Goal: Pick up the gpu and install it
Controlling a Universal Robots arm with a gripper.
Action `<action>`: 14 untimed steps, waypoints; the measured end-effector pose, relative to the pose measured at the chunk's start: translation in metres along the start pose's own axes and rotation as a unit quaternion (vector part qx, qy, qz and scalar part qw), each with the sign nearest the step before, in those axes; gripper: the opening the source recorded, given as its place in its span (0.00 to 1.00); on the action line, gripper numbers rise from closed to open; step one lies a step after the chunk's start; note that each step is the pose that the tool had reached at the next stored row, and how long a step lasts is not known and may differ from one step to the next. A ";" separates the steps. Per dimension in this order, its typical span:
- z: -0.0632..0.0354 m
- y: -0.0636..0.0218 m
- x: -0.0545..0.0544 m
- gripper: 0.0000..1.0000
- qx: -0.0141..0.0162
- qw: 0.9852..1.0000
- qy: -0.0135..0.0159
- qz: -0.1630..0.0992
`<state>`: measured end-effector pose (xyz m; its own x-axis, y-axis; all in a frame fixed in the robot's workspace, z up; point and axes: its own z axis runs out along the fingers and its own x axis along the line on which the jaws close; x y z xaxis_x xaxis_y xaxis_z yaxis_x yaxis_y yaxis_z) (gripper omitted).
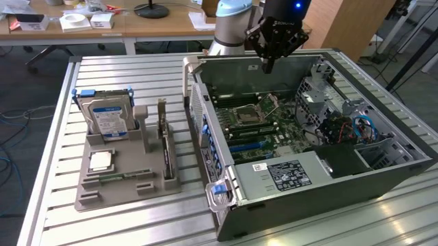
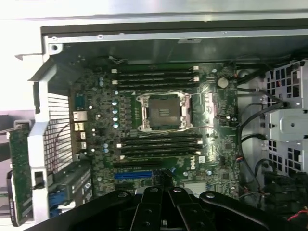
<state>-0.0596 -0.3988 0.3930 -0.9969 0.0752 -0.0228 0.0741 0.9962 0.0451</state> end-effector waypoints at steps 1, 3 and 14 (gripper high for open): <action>0.0000 0.0000 -0.001 0.10 0.000 1.000 0.000 0.000; 0.0000 0.0000 -0.001 0.10 0.000 1.000 0.000 0.000; 0.0073 -0.0037 0.013 0.10 0.000 1.000 0.000 0.000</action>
<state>-0.0725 -0.4013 0.3852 -0.9969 0.0752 -0.0228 0.0741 0.9962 0.0450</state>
